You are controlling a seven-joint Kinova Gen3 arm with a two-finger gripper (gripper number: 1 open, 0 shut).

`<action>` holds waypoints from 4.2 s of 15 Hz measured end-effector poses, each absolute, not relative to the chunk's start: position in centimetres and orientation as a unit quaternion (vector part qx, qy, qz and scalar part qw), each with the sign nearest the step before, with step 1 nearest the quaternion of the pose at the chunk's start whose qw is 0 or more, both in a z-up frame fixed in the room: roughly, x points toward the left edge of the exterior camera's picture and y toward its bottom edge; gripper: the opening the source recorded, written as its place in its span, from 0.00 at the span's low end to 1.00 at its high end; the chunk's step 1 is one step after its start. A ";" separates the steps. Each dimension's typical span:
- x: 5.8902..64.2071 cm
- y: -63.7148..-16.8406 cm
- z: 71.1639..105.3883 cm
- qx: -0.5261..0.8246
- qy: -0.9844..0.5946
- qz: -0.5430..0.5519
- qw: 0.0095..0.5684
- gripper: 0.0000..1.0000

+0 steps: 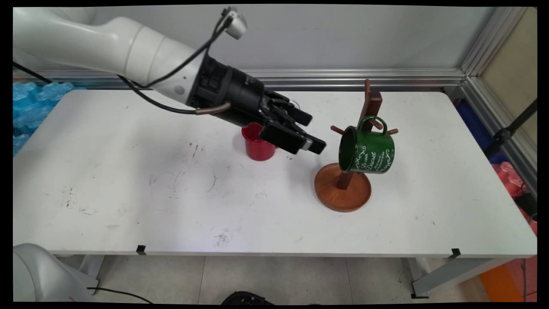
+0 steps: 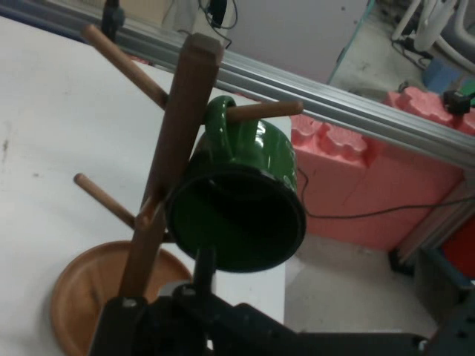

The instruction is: Pick up the green mug from the rack, then place the picked object on the table

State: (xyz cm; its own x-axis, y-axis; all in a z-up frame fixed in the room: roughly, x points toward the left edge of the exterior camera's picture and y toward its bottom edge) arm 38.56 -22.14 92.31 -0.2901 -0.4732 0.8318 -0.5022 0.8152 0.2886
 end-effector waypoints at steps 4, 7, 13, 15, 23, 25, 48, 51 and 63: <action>37.3 -22.8 91.0 0.304 -0.799 0.009 0.519 1.00; 36.4 -23.4 89.9 0.306 -0.796 0.005 0.523 1.00; 35.0 -24.4 88.3 0.307 -0.790 -0.001 0.531 1.00; 34.7 -24.7 87.9 0.307 -0.789 -0.003 0.533 1.00; 33.2 -25.7 86.5 0.306 -0.784 -0.008 0.541 1.00; 33.0 -25.9 86.2 0.305 -0.783 -0.009 0.542 1.00; 32.1 -25.4 85.5 0.287 -0.787 -0.011 0.547 0.00; 32.0 -25.2 85.6 0.285 -0.787 -0.012 0.547 0.00; 32.2 -23.9 87.5 0.266 -0.791 -0.016 0.551 0.00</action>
State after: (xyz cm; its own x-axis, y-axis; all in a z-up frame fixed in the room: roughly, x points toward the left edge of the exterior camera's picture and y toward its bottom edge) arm 32.23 -23.93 87.52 -0.2510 -0.4390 0.8627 -0.4035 0.8576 0.3190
